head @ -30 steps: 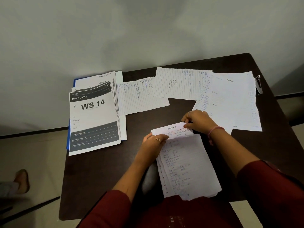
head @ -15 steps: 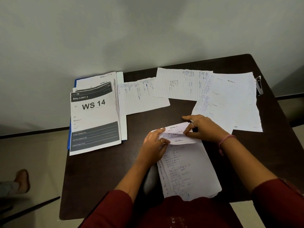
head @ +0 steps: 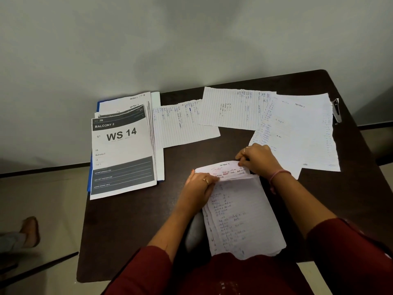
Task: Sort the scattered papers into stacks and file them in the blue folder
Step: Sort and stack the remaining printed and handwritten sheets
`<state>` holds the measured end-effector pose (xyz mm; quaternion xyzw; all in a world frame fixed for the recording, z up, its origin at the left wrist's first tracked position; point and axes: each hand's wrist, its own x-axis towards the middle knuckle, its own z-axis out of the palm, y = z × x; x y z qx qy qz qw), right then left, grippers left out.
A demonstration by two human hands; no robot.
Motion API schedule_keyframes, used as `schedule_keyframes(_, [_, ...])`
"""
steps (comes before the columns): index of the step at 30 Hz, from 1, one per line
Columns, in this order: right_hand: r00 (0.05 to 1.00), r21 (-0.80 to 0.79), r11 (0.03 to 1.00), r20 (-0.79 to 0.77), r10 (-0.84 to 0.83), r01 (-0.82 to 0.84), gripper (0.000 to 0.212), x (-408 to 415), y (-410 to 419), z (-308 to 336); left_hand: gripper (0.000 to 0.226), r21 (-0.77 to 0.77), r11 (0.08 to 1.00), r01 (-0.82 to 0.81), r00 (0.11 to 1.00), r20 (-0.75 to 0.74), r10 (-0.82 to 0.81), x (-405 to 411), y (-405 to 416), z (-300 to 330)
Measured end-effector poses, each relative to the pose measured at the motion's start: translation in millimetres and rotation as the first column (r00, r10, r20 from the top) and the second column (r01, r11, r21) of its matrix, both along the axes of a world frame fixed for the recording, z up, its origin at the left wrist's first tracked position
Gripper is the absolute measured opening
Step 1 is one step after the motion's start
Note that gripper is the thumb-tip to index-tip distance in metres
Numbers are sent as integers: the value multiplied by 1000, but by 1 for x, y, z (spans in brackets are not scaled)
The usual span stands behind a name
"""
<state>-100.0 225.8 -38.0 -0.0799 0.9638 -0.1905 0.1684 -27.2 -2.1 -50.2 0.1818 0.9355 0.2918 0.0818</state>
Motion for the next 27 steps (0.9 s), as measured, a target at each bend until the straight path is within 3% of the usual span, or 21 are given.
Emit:
schedule_keyframes(6, [989,52,992,-91,120,-116,16,16,9,2,10,-5,1000,18,999,-50,-19,3,-2,-11])
schedule_keyframes(9, [987,-97,983,29,157,-154,9,24,15,3,13,-17,999,27,1000,-13,-27,1,0,-9])
schedule_keyframes(13, [991,-348,937,106,77,-36,14,22,16,4,22,-49,998,40,999,29,-38,-3,2,-4])
schedule_keyframes(15, [998,-310,951,58,32,-13,10,14,13,2,25,-64,997,51,998,45,-48,-4,3,0])
schedule_keyframes(19, [997,-29,998,49,59,-57,18,-3,3,-3,27,-91,994,67,996,64,-61,-5,3,2])
schedule_keyframes(23, [997,-2,997,12,74,-74,12,-6,0,1,31,27,998,-55,996,70,53,-2,6,7])
schedule_keyframes(27, [988,-15,991,-85,130,-132,16,3,6,5,17,-6,1000,27,998,-57,-27,1,3,3])
